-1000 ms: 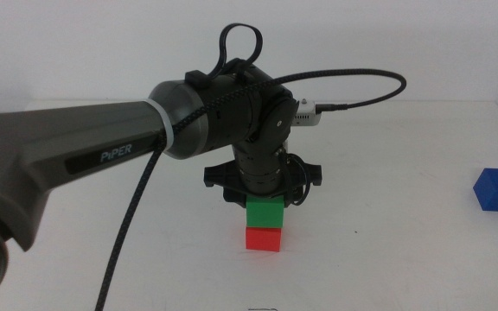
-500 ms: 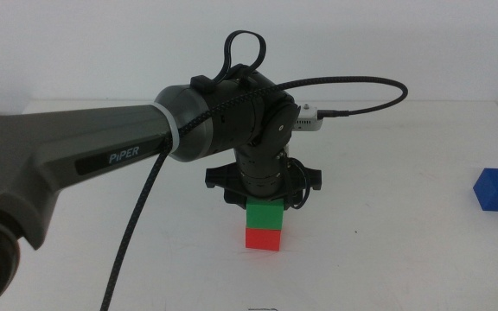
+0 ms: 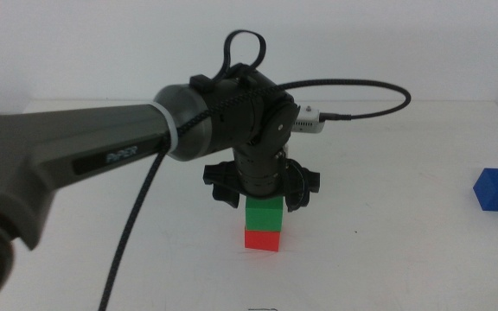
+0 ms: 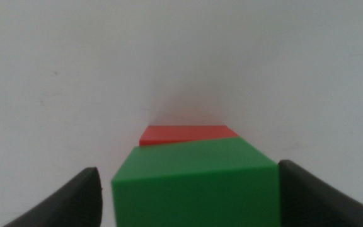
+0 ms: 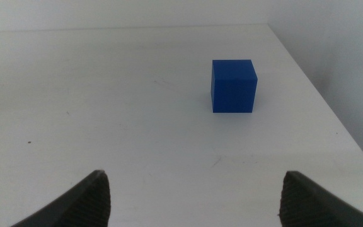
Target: Stack red cubes first, then green, then blue cubes in a specific spot.
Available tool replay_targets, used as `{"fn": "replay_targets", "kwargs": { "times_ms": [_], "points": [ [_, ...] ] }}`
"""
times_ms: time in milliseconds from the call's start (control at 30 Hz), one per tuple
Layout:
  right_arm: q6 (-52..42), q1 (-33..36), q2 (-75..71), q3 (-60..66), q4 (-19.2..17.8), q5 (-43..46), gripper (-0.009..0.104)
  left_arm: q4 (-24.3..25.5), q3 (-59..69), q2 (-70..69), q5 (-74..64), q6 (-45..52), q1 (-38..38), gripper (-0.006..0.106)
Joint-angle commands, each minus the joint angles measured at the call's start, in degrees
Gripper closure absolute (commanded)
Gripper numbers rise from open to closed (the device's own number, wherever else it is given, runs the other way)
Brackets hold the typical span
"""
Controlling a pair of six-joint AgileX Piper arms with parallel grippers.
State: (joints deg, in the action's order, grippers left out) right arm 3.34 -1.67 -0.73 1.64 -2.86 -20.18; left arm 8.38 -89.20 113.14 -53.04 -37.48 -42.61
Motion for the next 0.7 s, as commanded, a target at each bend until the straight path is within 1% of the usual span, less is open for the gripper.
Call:
{"fn": "replay_targets", "kwargs": {
  "times_ms": [0,133,267,400,500,567,633,667],
  "points": [
    [-0.3,-0.3,-1.1,-1.0,-0.7,4.5,0.010,0.5,-1.5,-5.2,0.5,0.3,-0.1,0.007],
    [-0.3,-0.3,-1.1,-1.0,-0.7,4.5,0.010,0.6,-1.5,-7.9,-0.3,0.3,-0.1,0.007],
    [-0.3,-0.3,-1.1,-1.0,-0.7,4.5,0.010,2.0,-1.5,-13.2,-3.5,0.7,-0.1,0.007],
    [-0.3,-0.3,-1.1,-1.0,-0.7,4.5,0.010,4.6,-1.5,-21.5,-5.0,1.0,-0.1,0.007],
    [-0.3,-0.3,-1.1,-1.0,-0.7,4.5,0.010,4.8,-1.5,-28.0,-7.1,2.5,-0.1,0.007],
    [-0.3,-0.3,-1.1,-1.0,-0.7,4.5,0.010,5.6,-1.5,-31.7,-7.1,5.6,-0.1,0.007],
    [-0.3,-0.3,-1.1,-1.0,-0.7,4.5,0.010,6.6,-0.2,-35.2,-5.0,14.3,0.2,0.007],
    [-0.3,-0.3,-1.1,-1.0,-0.7,4.5,0.010,5.8,0.9,-36.7,-4.3,18.0,0.9,0.007]
  ]
}}
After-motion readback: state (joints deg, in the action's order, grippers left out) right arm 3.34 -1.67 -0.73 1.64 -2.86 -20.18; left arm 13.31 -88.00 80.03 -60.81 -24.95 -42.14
